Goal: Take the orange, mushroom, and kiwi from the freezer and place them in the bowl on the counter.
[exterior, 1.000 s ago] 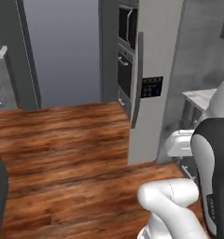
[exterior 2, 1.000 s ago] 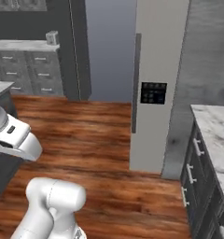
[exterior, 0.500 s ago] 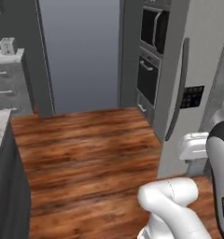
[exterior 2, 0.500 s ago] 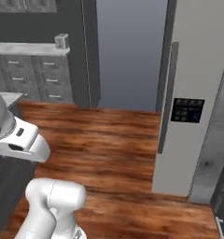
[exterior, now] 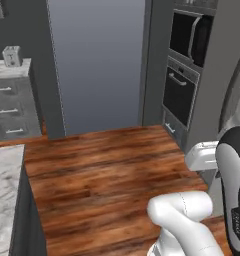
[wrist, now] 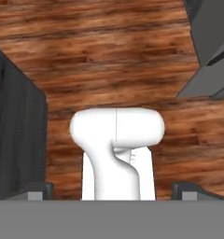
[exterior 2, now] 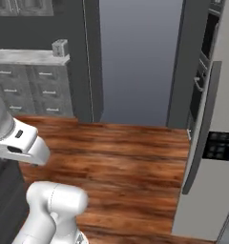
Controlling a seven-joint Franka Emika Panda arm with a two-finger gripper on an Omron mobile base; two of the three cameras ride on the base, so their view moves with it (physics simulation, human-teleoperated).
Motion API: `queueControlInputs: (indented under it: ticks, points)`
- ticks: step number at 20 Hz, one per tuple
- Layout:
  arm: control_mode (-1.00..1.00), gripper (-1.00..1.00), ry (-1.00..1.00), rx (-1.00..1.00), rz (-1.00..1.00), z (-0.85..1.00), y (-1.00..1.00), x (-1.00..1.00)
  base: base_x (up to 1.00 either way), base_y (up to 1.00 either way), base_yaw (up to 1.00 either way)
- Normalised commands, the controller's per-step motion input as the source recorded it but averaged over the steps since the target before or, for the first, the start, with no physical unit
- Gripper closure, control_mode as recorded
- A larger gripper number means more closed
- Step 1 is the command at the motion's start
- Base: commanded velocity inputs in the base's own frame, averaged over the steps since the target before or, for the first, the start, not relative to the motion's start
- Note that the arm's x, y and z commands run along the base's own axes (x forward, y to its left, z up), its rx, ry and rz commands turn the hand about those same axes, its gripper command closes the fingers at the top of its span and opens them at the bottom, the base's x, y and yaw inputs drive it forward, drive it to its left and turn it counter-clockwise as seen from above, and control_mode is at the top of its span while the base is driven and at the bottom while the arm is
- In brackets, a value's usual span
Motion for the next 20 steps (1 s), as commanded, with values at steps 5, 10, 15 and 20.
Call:
queueControlInputs:
  ticks: [5, 10, 15, 20]
  points:
    - [1.00, -1.00, 0.00, 0.00, 0.00, 0.00, 0.00, 0.00, 1.00, 0.00, -0.14]
    - [1.00, -1.00, 0.00, 0.00, 0.00, 0.00, 0.00, 0.00, 1.00, 0.00, -0.29]
    - [1.00, -1.00, 0.00, 0.00, 0.00, 0.00, 0.00, 0.00, 0.74, 0.00, -0.58]
    - [1.00, -1.00, 0.00, 0.00, 0.00, 0.00, 0.00, 0.00, 0.39, 0.15, -0.77]
